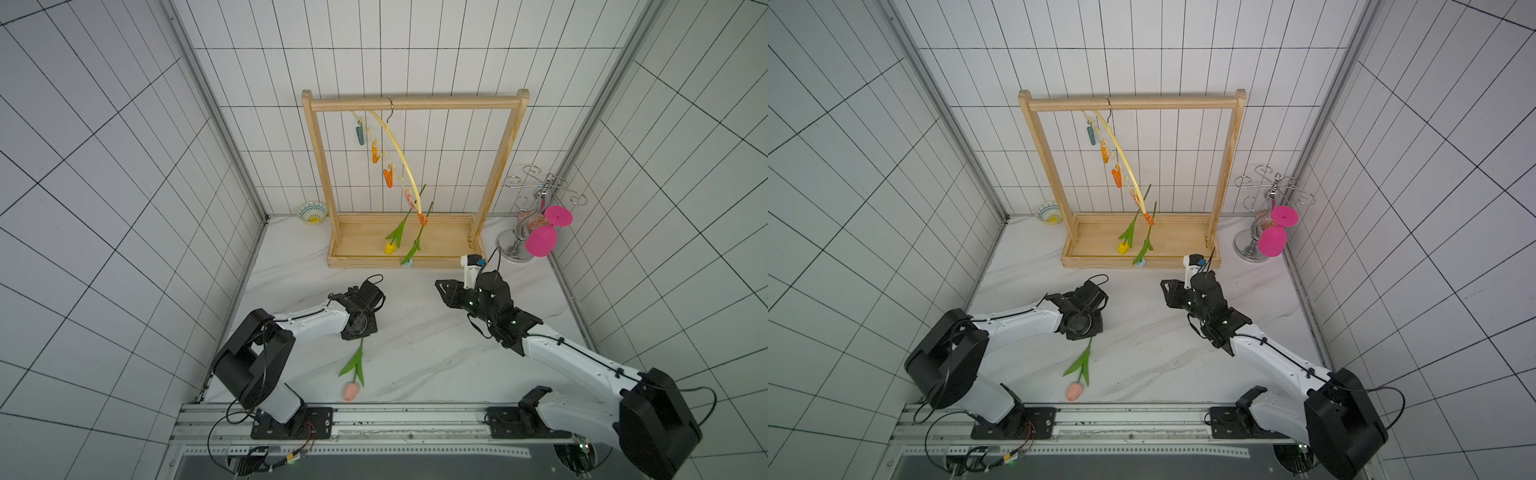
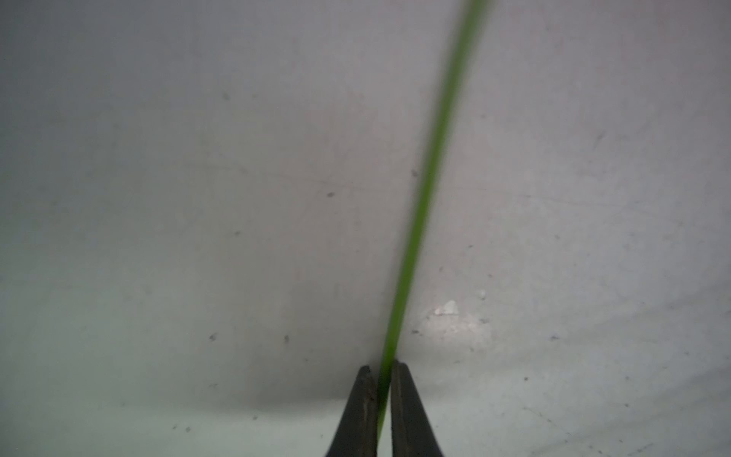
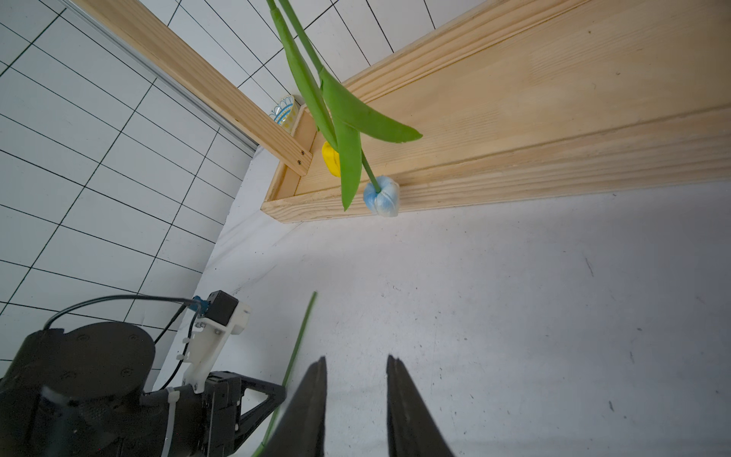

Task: Dry the flowers on a clothes hanger
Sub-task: Adjust the flower at the center of the board.

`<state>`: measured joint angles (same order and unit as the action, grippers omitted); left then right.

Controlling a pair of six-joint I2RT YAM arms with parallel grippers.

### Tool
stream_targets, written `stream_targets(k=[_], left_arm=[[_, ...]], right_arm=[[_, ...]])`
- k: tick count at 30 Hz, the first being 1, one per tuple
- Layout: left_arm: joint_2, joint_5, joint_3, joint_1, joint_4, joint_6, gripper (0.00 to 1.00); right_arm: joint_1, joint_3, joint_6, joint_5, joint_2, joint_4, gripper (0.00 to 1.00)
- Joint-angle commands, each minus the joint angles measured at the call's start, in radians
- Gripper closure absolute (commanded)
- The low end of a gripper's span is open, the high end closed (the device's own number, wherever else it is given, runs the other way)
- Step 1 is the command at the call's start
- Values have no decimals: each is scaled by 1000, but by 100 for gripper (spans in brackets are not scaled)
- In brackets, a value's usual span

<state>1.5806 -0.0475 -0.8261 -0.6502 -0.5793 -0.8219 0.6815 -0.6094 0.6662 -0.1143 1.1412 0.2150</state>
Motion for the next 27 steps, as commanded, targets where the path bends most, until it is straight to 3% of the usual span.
stream_targets(k=[1, 11, 13, 15, 18, 20, 23, 27], left_arm=[[64, 110, -19, -7, 107, -88, 96], [97, 117, -33, -9, 149, -195, 100], [68, 102, -26, -9, 157, -206, 92], [21, 102, -23, -7, 170, -214, 63], [-74, 89, -27, -6, 180, -208, 42], [-140, 77, -49, 3, 164, -185, 35], [-232, 92, -78, 59, 150, -155, 34], [-313, 58, -22, 197, 237, -155, 34]], right_arm=[[9, -43, -10, 28, -35, -41, 72], [9, -45, -35, 45, -87, -104, 72], [10, -67, -56, -8, -62, -144, 71], [26, -101, -78, -46, -24, -217, 71], [66, -109, -103, -53, 12, -277, 70], [97, -97, -125, -56, 28, -281, 70], [155, -122, -191, -72, 74, -331, 70], [259, -229, -253, -47, 191, -432, 63]])
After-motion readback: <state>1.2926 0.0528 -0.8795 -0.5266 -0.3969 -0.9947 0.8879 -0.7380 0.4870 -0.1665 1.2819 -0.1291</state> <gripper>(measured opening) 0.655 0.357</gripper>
